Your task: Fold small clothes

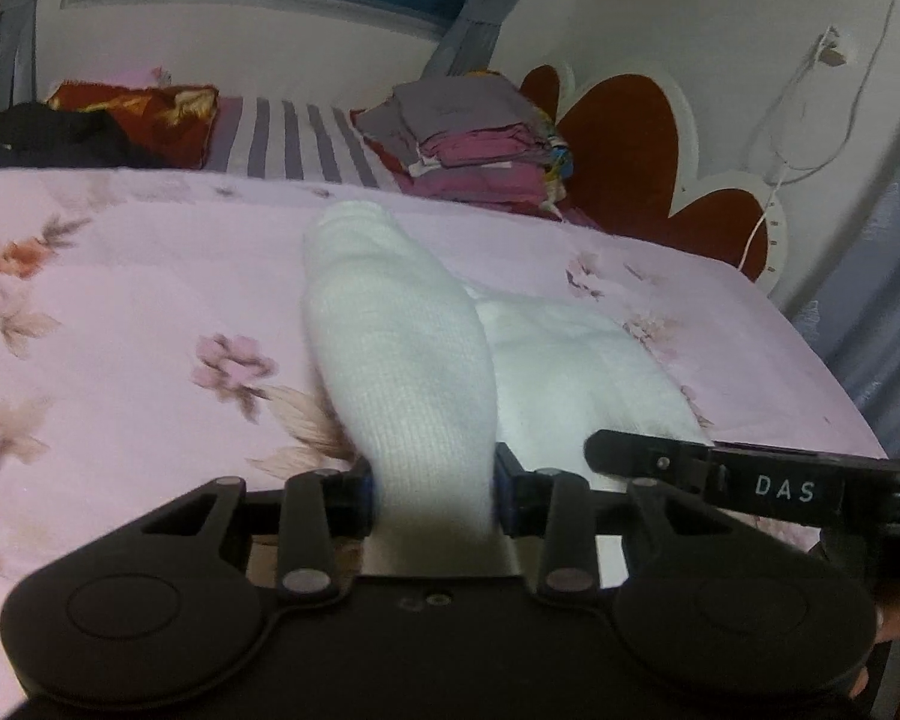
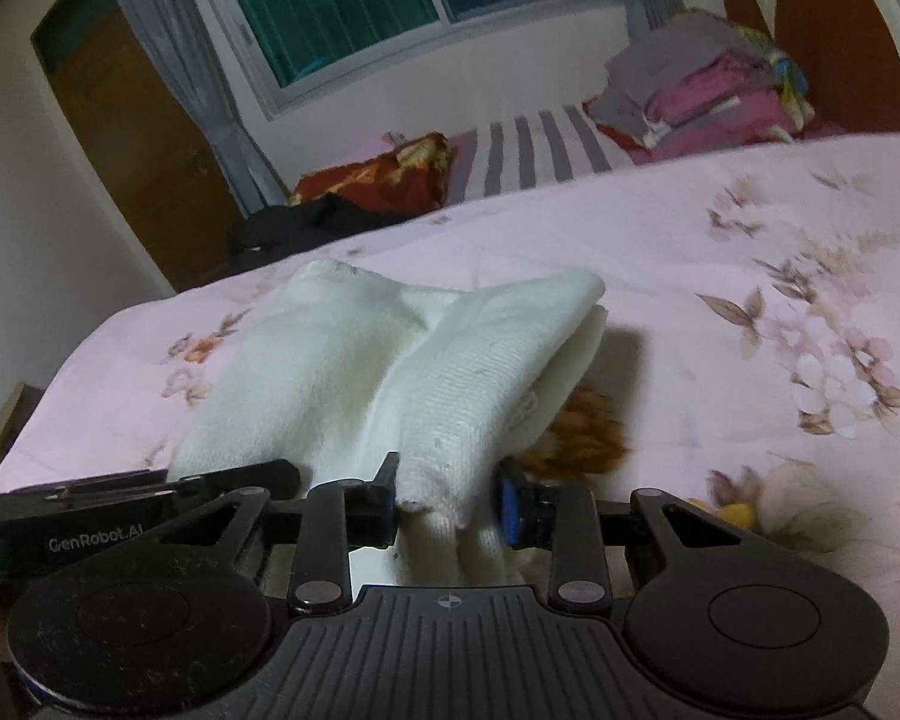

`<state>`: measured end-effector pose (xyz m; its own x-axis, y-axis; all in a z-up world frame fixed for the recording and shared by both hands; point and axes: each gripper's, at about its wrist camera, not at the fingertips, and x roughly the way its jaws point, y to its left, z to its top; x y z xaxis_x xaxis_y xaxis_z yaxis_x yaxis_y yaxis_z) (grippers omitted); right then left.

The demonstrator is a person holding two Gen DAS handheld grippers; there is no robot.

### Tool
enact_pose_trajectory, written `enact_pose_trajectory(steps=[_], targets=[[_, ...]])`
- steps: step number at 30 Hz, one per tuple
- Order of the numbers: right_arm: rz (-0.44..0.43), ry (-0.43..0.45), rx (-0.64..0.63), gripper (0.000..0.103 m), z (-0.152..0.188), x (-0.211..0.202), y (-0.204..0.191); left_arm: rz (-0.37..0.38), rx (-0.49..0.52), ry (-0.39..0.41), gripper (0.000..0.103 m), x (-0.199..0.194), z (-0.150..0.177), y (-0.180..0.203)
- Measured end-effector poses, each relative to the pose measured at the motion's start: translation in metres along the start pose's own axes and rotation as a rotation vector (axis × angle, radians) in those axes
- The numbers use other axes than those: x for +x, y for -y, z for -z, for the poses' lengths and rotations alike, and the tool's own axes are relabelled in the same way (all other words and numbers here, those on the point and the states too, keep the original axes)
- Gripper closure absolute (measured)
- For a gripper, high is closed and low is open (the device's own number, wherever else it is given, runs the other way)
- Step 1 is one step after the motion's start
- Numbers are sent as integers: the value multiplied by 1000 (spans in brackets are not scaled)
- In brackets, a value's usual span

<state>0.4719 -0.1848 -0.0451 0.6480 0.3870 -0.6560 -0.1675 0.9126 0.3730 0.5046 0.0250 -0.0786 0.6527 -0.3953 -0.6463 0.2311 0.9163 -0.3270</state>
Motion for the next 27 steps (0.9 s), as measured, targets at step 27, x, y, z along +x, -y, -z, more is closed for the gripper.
enact_pose_trajectory(steps=[27], targets=[[-45, -139, 1, 71, 82, 138, -199, 1, -174, -54, 51, -86, 60, -231]])
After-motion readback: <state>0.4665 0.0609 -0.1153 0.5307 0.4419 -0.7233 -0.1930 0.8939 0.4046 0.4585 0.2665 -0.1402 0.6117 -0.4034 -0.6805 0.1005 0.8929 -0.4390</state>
